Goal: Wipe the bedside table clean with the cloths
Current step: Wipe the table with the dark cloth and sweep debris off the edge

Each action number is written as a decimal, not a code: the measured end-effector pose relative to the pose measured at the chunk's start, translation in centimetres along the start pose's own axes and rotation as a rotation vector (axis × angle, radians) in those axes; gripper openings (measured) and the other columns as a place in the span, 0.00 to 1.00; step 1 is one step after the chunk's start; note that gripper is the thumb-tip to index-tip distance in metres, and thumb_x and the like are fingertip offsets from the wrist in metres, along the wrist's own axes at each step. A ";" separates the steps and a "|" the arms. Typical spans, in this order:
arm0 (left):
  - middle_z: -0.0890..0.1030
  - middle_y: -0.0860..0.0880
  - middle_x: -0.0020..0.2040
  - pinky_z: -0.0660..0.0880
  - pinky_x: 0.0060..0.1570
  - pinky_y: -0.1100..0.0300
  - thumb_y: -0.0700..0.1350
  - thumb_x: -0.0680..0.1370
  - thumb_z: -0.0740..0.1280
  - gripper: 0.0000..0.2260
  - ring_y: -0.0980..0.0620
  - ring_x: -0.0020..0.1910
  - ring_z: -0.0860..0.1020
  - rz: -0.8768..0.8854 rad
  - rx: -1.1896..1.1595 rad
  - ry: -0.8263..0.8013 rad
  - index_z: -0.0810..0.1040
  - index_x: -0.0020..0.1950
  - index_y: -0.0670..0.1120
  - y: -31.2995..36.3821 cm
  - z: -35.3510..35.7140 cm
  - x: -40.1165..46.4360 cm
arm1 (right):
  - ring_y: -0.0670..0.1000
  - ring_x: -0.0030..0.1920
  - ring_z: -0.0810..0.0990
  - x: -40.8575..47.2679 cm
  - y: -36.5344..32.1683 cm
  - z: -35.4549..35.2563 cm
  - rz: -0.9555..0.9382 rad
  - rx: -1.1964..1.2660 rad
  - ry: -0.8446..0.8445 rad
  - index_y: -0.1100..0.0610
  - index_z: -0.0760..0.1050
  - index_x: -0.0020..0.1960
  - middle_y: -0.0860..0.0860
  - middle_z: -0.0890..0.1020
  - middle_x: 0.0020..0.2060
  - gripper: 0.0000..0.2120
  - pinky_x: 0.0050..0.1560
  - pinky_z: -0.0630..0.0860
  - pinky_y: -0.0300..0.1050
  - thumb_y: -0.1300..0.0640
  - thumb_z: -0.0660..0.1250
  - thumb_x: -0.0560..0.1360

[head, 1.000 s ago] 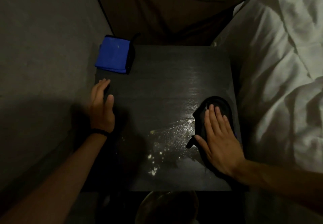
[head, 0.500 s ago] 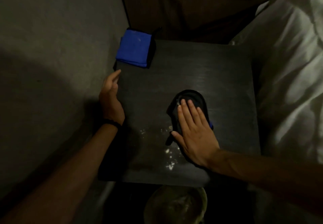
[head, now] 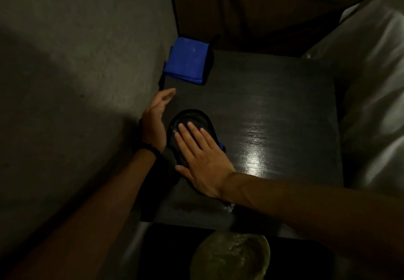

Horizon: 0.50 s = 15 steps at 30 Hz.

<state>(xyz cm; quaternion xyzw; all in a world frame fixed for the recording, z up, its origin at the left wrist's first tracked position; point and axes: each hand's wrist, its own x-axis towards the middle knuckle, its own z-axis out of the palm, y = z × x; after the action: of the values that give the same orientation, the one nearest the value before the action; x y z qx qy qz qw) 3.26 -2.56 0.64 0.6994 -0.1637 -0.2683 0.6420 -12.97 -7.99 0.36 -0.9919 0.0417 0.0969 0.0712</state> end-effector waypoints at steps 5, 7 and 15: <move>0.77 0.52 0.64 0.65 0.67 0.63 0.57 0.73 0.52 0.22 0.60 0.64 0.73 -0.025 0.063 -0.051 0.76 0.60 0.54 0.4 -0.5 -0.2 | 0.59 0.80 0.38 0.9 -2.0 0.3 -0.062 0.006 -0.009 0.59 0.42 0.82 0.57 0.44 0.81 0.38 0.79 0.41 0.56 0.38 0.49 0.83; 0.77 0.52 0.64 0.66 0.66 0.66 0.53 0.75 0.51 0.21 0.62 0.63 0.74 -0.034 0.072 -0.047 0.76 0.62 0.52 0.4 -0.4 -0.3 | 0.58 0.80 0.37 0.9 -2.2 0.4 -0.087 -0.006 -0.013 0.59 0.42 0.82 0.57 0.44 0.81 0.37 0.79 0.40 0.56 0.38 0.49 0.82; 0.78 0.51 0.62 0.66 0.68 0.58 0.52 0.76 0.51 0.19 0.58 0.64 0.74 0.004 0.102 -0.029 0.76 0.59 0.53 -0.1 -0.4 -0.2 | 0.58 0.80 0.38 -0.5 -2.0 0.4 -0.193 -0.022 -0.051 0.59 0.43 0.81 0.57 0.44 0.82 0.38 0.78 0.42 0.58 0.37 0.49 0.82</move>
<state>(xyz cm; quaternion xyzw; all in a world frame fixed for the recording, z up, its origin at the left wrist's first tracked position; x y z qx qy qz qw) 3.33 -2.12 0.60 0.7268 -0.1878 -0.2683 0.6038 -13.34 -5.90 0.32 -0.9892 -0.0571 0.1153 0.0702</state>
